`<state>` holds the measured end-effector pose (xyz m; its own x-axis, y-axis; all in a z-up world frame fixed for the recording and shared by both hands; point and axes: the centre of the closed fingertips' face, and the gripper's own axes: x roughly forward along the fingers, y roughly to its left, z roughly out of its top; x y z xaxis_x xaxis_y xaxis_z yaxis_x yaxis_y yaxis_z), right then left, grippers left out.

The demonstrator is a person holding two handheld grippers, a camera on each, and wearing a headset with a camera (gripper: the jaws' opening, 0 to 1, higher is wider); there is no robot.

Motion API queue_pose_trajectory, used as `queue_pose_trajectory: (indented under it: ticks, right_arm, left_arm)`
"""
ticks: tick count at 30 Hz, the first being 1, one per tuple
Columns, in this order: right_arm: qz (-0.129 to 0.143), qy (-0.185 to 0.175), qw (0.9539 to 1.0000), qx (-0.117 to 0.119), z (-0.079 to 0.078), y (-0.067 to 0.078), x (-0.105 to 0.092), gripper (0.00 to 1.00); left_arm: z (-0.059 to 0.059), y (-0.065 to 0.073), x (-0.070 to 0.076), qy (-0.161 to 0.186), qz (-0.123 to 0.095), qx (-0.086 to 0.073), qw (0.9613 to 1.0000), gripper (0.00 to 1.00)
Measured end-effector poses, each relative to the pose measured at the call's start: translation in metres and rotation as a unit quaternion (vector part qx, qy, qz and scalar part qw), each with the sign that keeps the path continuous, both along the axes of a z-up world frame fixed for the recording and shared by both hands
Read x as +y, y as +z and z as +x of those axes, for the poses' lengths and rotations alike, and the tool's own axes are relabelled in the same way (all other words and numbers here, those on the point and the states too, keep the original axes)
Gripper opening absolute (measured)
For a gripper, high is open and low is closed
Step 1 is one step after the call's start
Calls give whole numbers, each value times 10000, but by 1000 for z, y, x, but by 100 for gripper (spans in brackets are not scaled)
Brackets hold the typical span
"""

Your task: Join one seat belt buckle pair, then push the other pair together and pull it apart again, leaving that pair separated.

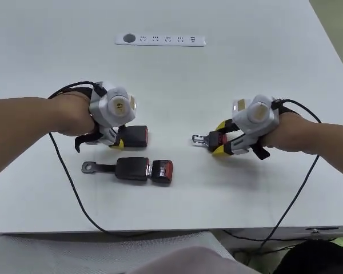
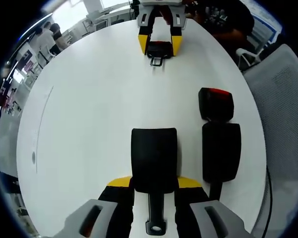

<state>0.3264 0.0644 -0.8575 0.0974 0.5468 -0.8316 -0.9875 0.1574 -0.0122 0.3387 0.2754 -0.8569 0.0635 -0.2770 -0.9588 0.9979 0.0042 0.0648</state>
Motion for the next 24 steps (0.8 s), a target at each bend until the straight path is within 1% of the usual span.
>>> queue_pose_trajectory:
  ticks: [5, 13, 16, 20, 24]
  right_arm:
    - [-54, 13, 10000, -13, 1, -1, -4, 37]
    - [-153, 66, 9999, 3, -3, -1, -18, 37]
    - [-215, 90, 9997, 15, -4, -1, -24, 37]
    - [-289, 105, 9995, 20, -4, -1, -29, 37]
    - [-329, 83, 9994, 39, -4, -1, -31, 37]
  left_arm:
    - [2, 0, 1, 53, -1, 24, 10000, 31]
    - [3, 0, 4, 273, -175, 74, 9994, 31]
    - [5, 0, 6, 286, -182, 68, 9994, 31]
    - [3, 0, 4, 246, -156, 55, 9996, 31]
    - [3, 0, 3, 267, -195, 73, 9994, 31]
